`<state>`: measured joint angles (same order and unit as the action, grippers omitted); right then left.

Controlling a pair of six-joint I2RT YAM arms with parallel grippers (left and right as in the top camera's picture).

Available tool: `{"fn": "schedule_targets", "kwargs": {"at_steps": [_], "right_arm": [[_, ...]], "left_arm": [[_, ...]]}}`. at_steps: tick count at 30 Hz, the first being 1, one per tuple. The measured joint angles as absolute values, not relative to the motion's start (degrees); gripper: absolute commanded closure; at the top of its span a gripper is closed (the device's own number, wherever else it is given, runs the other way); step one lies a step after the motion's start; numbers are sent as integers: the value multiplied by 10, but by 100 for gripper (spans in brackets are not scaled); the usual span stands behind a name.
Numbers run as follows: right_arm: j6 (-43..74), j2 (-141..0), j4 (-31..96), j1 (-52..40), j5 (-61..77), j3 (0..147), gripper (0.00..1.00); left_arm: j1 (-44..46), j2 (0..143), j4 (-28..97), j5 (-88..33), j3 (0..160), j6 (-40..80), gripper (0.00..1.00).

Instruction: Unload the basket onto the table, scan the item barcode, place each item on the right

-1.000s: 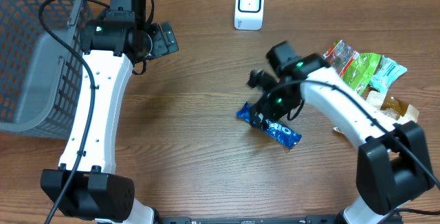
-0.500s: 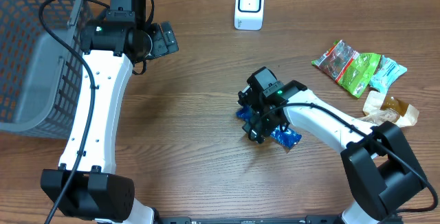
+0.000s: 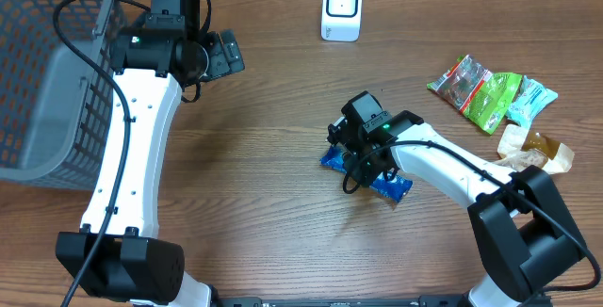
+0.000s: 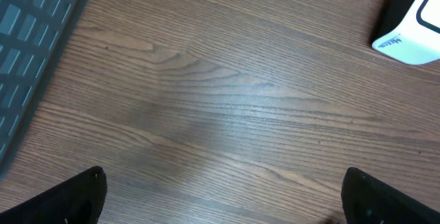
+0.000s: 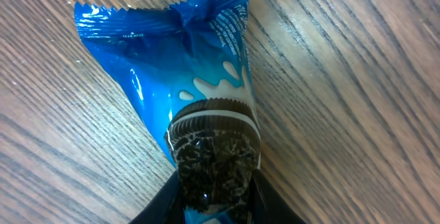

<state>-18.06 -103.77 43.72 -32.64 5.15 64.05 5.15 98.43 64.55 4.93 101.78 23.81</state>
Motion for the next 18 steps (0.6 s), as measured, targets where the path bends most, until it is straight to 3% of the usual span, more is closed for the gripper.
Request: {"fn": "schedule_targets", "kwargs": {"at_steps": [10,14,18], "right_arm": [[-180,-1038,572,-319,255,687,77],[-177,-1038,591,-298,409,737,66],[-171,-1038,588,-259,559,746,60]], "left_arm": [[51,984,646,49,1018,238,0],[51,984,646,49,1018,238,0],[51,984,645,49,1018,238,0]]}}
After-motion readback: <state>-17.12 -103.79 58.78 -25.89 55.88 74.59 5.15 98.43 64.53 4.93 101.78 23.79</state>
